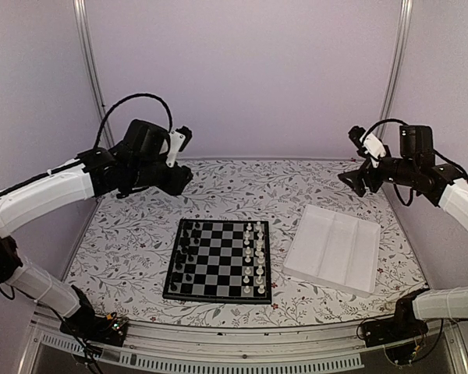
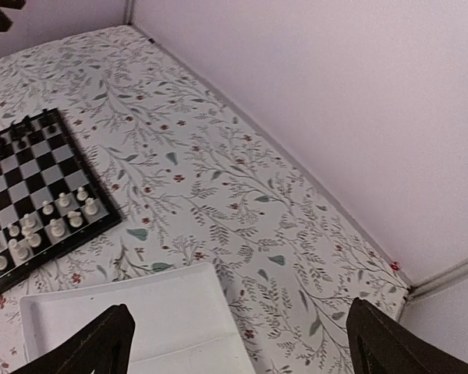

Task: Set up the chess pieces on the board
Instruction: Reset both arms

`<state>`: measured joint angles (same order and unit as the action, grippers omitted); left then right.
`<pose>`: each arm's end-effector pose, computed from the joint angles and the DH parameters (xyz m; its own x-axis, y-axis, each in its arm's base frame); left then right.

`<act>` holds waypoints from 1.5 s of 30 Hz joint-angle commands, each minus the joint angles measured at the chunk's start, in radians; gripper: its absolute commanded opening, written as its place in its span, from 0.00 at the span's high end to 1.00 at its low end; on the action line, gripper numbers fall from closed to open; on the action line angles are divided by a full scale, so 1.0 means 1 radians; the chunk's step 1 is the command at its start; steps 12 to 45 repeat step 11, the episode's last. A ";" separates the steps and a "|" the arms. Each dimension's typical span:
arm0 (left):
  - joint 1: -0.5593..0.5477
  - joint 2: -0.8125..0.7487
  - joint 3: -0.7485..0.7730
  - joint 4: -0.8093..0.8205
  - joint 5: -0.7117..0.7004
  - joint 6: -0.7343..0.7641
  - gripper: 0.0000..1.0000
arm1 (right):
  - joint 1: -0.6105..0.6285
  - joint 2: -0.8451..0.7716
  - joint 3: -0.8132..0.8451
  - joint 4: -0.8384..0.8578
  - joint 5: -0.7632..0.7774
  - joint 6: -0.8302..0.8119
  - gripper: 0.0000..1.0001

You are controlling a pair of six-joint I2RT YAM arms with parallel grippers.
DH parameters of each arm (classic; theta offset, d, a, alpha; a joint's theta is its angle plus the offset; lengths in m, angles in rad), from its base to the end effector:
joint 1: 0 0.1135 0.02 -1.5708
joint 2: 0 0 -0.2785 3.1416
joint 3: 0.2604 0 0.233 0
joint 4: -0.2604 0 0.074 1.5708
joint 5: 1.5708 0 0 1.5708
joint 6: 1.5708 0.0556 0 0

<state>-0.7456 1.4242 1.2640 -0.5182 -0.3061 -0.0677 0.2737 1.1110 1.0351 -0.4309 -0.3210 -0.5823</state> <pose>0.2391 -0.1980 0.3326 -0.4921 0.3666 -0.7896 0.4422 0.8865 0.1360 0.2227 0.0808 0.3443 -0.1032 -0.5710 -0.8144 -0.6930 0.6286 -0.3529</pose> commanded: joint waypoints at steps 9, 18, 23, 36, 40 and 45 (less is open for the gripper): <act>0.310 -0.353 -0.431 0.651 0.256 -0.051 0.25 | -0.234 -0.220 -0.348 0.494 0.235 0.430 0.01; 0.320 -0.367 -0.458 0.676 0.257 -0.037 0.24 | -0.261 -0.269 -0.409 0.515 0.175 0.448 0.01; 0.320 -0.367 -0.458 0.676 0.257 -0.037 0.24 | -0.261 -0.269 -0.409 0.515 0.175 0.448 0.01; 0.320 -0.367 -0.458 0.676 0.257 -0.037 0.24 | -0.261 -0.269 -0.409 0.515 0.175 0.448 0.01; 0.320 -0.367 -0.458 0.676 0.257 -0.037 0.24 | -0.261 -0.269 -0.409 0.515 0.175 0.448 0.01; 0.320 -0.367 -0.458 0.676 0.257 -0.037 0.24 | -0.261 -0.269 -0.409 0.515 0.175 0.448 0.01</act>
